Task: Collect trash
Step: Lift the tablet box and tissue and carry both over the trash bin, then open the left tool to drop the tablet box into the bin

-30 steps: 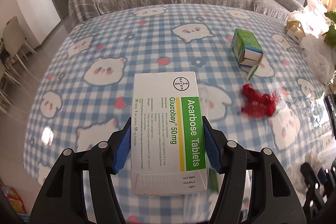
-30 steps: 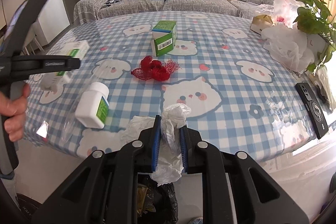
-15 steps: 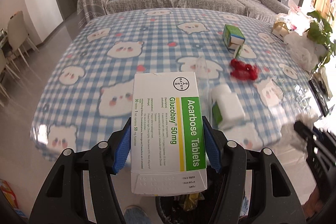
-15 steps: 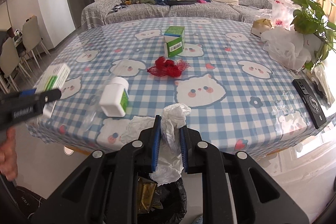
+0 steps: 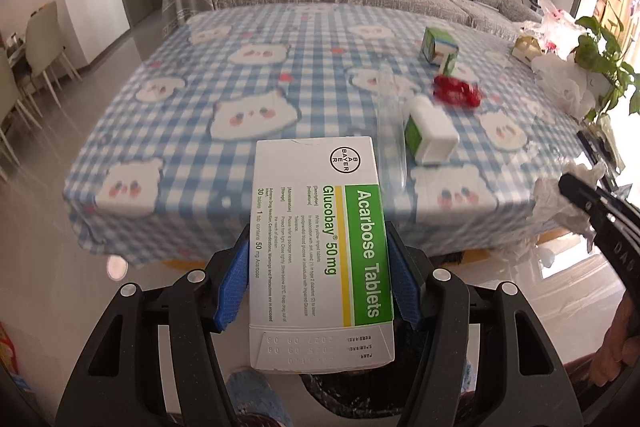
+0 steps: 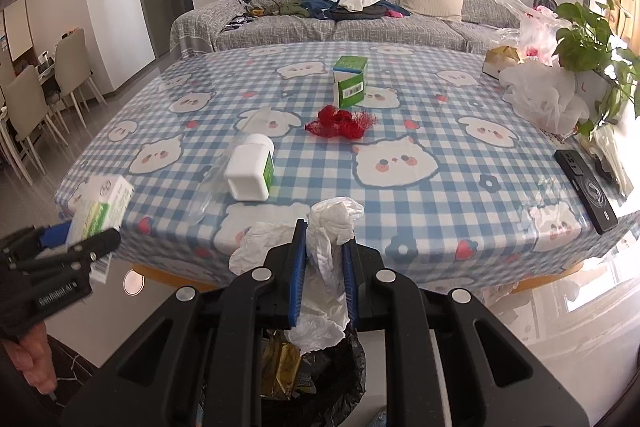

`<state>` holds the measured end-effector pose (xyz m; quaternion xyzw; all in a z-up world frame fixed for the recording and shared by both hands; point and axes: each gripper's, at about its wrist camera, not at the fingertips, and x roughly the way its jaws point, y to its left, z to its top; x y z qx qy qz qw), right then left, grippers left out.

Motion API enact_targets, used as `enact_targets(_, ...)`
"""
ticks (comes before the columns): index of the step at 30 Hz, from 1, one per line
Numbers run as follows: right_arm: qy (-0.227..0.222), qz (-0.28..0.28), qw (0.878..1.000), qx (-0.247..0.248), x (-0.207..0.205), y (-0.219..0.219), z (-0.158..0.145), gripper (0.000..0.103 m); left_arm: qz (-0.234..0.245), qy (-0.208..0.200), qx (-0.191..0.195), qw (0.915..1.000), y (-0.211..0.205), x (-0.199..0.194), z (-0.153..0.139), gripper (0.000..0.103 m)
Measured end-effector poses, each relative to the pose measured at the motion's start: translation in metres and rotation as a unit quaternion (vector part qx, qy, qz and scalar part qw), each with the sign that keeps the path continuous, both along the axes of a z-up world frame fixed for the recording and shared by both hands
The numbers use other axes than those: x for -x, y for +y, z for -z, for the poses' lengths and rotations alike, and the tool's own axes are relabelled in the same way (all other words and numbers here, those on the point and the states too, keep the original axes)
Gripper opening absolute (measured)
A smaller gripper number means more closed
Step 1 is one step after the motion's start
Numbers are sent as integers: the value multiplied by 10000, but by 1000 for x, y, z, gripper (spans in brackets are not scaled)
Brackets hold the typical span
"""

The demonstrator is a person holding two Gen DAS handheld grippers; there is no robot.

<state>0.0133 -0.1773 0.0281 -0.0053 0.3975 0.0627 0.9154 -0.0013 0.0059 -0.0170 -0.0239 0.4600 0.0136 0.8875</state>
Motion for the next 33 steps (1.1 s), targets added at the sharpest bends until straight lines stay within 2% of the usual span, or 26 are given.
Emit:
enact_targets(9,119,62,9999,-59,26,-5,12,16,-55,-20,106,9999,-2,29,16,60)
enact_targets(17,336,27,9994,68,43,1,39,16,-26,86,216,9997,-13,44,42,60)
enact_targets(26,890,82,9960,64,60,1,85,16,8,328,157,9993,-23,53,73,60)
enact_targets(33,1231,232,9921,74,57,-6,115,16,80,458,111,9989,-29,52,97,60)
